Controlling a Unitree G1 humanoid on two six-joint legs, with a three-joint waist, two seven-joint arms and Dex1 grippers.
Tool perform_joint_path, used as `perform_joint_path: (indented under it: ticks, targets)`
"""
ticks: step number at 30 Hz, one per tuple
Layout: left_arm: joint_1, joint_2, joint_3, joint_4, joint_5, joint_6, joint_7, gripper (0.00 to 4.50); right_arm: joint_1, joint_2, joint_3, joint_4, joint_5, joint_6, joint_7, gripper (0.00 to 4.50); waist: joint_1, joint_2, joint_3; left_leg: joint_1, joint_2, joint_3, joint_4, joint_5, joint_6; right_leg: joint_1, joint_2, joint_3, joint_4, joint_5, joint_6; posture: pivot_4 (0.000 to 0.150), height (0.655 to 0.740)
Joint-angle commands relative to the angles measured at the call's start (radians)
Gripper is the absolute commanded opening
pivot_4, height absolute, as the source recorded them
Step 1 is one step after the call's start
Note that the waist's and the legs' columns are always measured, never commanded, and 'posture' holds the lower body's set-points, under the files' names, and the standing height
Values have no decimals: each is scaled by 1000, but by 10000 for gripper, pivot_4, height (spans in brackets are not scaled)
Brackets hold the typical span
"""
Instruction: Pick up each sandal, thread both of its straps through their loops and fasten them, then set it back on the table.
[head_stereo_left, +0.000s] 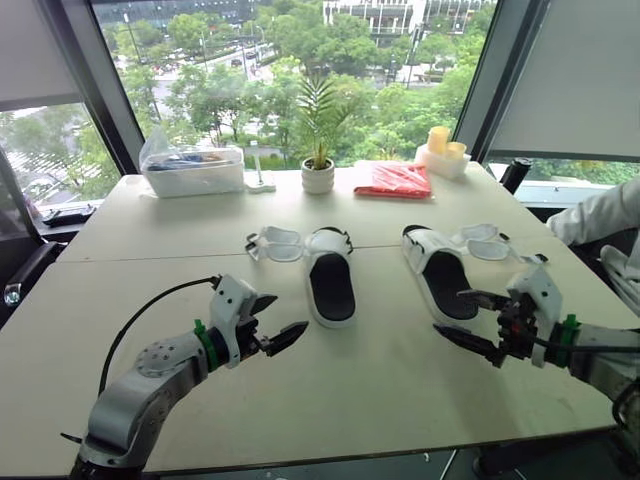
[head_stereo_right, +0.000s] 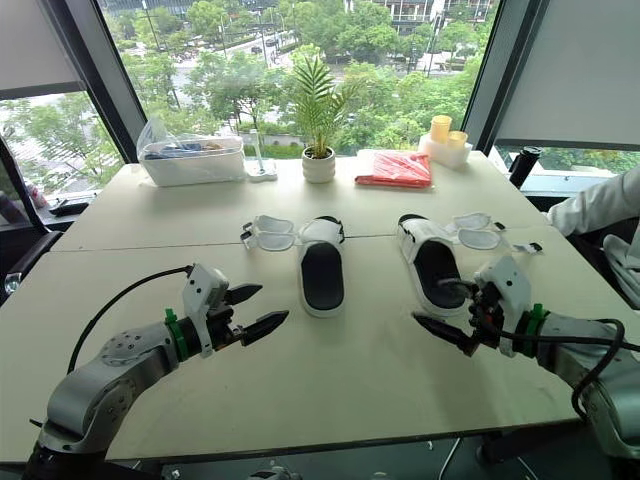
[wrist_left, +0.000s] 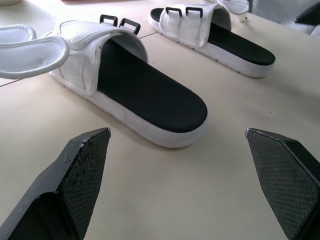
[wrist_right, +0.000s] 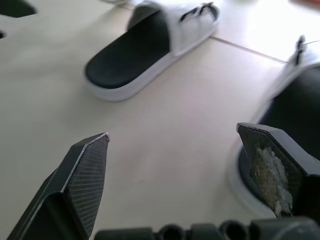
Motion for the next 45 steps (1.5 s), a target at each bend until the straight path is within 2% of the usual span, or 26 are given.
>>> perform_joint_path:
  ticks: [1, 4, 8, 11, 12, 17, 21, 23, 25, 29, 31, 37, 41, 45]
  targets:
    - [-11, 4, -2, -29, 0, -26, -6, 45000, -137, 8, 89, 179, -237, -204, -135, 44323, -1, 0, 0, 0, 0, 0, 0, 0, 0, 0, 0, 0, 0, 0, 0, 1500, 7400]
    - [-14, 6, -8, -23, 6, -35, -6, 45000, -245, 7, 198, 349, -401, -370, -175, 44323, 1, 0, 0, 0, 0, 1, -1, 0, 0, -1, 0, 0, 0, 0, 0, 1500, 7400]
    - [-23, -2, -12, -17, 16, -48, 3, 45000, -472, 12, 413, 707, -704, -650, -291, 44323, -2, 0, 0, -2, 0, 2, -2, 0, 0, -4, 1, 0, 1, 1, 2, 1500, 7400]
    - [-23, -5, -12, -20, 22, -52, 11, 45000, -632, 43, 522, 958, -849, -798, -391, 44323, -5, 0, 0, -3, -1, 2, -2, 1, -2, -5, 1, 0, 1, 1, 1, 1500, 7400]
    - [-21, -5, -13, -21, 25, -54, 12, 45000, -687, 57, 560, 1043, -899, -835, -430, 44323, -6, 0, 0, -3, -1, 2, -2, 5, -8, -6, 1, 0, 1, 1, 2, 1500, 7400]
    - [-12, -5, -11, -27, 36, -64, 24, 45000, -898, 142, 714, 1391, -1093, -936, -637, 44323, -11, 0, 0, -4, -1, 2, -3, 6, -10, -7, 2, 0, 1, 2, 3, 1500, 7400]
    - [-6, -6, -6, -33, 43, -68, 35, 45000, -987, 208, 779, 1552, -1169, -929, -742, 44323, -23, 0, 0, -4, -1, 1, -4, 7, -11, -7, 2, 0, 2, 2, 3, 1500, 7400]
    - [-1, -6, -2, -38, 46, -69, 40, 45000, -1011, 231, 793, 1590, -1187, -917, -778, 39169, -26, 0, 0, -4, -1, 1, -4, 7, -11, -7, 3, 0, 2, 2, 3, 1500, 7400]
    - [4, -6, 2, -43, 48, -69, 47, 45000, -1027, 247, 803, 1613, -1202, -910, -805, 31295, -27, 0, 0, -4, -1, 1, -4, 7, -11, -7, 3, 0, 3, 2, 4, 1500, 7400]
    - [13, -4, 7, -52, 47, -68, 59, 45000, -1045, 267, 816, 1635, -1220, -905, -823, 9394, -30, 0, 0, -4, -1, 1, -4, 8, -12, -9, 3, 1, 5, 3, 4, 1500, 7400]
    - [17, -4, 9, -57, 47, -68, 63, 45000, -1050, 272, 820, 1638, -1225, -905, -830, 316, -30, 1, 0, -3, -1, 1, -4, 8, -12, -9, 4, 1, 5, 3, 4, 1500, 7400]
    - [19, -17, 0, -57, 51, -77, 79, 45000, -1046, 266, 821, 1642, -1242, -914, -882, 316, -30, 1, 0, -3, -1, 1, -4, 8, -13, -10, 4, 1, 6, 3, 4, 1500, 7400]
    - [16, -30, -11, -45, 55, -86, 86, 45000, -1046, 206, 858, 1623, -1289, -1003, -951, 316, -29, 1, 0, -3, -1, 1, -5, 8, -13, -10, 4, 1, 7, 3, 4, 1500, 7400]
    - [-10, -23, -7, -16, 55, -93, 65, 45000, -1051, -6, 930, 1474, -1396, -1340, -1097, 316, -19, 6, 4, -5, -3, 1, -5, 8, -13, -12, 3, 1, 8, 3, 4, 1500, 7400]
